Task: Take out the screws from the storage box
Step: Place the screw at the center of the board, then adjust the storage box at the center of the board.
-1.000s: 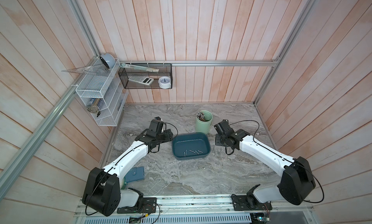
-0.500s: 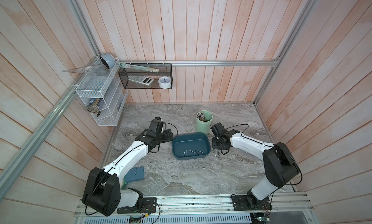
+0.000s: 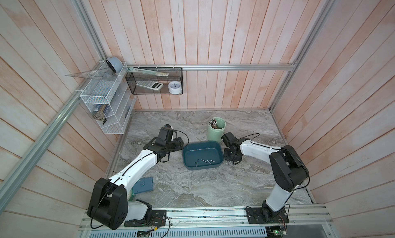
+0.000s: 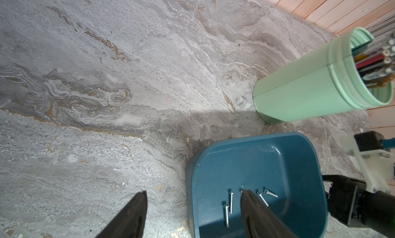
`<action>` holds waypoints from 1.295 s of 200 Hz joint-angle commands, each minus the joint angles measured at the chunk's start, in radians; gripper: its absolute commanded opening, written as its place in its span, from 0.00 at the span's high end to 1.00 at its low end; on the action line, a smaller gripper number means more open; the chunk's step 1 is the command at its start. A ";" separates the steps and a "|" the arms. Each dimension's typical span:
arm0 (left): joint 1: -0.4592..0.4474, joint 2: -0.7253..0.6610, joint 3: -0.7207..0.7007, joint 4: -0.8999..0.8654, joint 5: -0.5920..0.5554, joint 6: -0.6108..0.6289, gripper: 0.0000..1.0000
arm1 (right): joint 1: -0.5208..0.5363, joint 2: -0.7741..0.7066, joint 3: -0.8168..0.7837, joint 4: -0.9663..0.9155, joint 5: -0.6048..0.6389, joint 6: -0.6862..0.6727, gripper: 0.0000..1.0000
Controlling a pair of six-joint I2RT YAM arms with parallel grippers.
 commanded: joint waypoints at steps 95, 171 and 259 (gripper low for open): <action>0.000 0.001 0.019 0.003 0.001 0.011 0.26 | -0.004 -0.248 0.003 0.059 -0.107 -0.042 0.66; 0.000 0.001 0.020 0.001 0.000 0.010 0.26 | 0.009 -0.131 0.057 0.101 -0.192 -0.034 0.56; -0.001 -0.002 0.020 0.000 -0.005 0.011 0.26 | 0.049 0.037 0.208 -0.017 -0.127 -0.003 0.64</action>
